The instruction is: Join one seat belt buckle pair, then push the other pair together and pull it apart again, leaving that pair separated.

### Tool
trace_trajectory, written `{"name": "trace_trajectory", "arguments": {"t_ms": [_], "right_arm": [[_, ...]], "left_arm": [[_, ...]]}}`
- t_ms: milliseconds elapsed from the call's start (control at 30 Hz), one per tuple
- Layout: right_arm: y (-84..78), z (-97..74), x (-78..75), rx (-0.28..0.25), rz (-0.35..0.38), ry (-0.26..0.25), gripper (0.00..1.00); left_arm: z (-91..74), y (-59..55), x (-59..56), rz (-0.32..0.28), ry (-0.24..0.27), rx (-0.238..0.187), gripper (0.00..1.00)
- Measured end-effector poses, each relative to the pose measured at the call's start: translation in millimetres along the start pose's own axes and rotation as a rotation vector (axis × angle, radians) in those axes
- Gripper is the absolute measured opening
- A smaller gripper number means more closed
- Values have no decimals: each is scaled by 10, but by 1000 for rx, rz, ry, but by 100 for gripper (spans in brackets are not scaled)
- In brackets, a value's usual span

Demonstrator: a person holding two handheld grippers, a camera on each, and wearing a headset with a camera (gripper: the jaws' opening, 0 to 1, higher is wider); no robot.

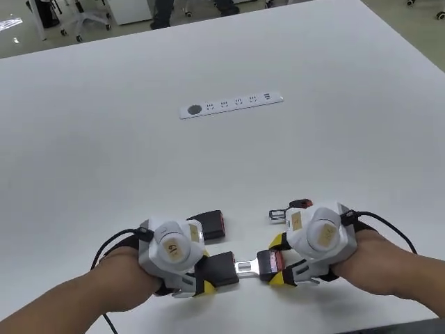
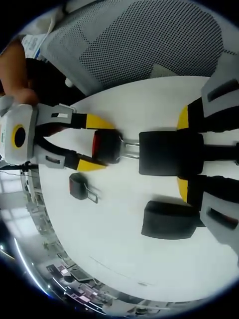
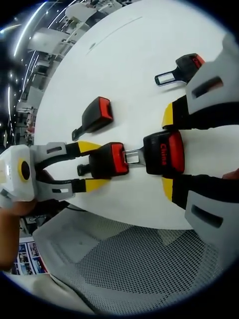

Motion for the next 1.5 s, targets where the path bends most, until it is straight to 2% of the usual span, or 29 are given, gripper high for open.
{"name": "trace_trajectory", "arguments": {"t_ms": [167,467,667,767,900,1200,1500], "right_arm": [[13,6,4,5,0,-9,33],[33,-6,20,23,-16,-8,34],[76,66,22,-14,-11,-1,34],[108,119,34,-12,-21,-6,34],[84,106,13,-20,-20,4,34],[116,118,16,8,-12,10,34],[118,98,27,7,-16,6,33]], "left_arm": [[-2,11,7,25,-11,13,33],[0,35,11,36,-19,32,33],[1,25,22,38,-21,34,33],[2,25,23,41,-21,36,33],[0,20,18,48,-23,20,33],[7,7,37,46,-31,4,32],[-4,34,25,50,-35,0,32]]}}
Point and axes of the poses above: the centre of the closed fingertips' face, and the gripper's own axes: z roughly forward along the fingers, x roughly to its left, y roughly out of its top, the point moved 10 cm from there along -z, roughly backward along the fingers, and after that the axes turned 3 degrees about y, right-handed, at the moved point
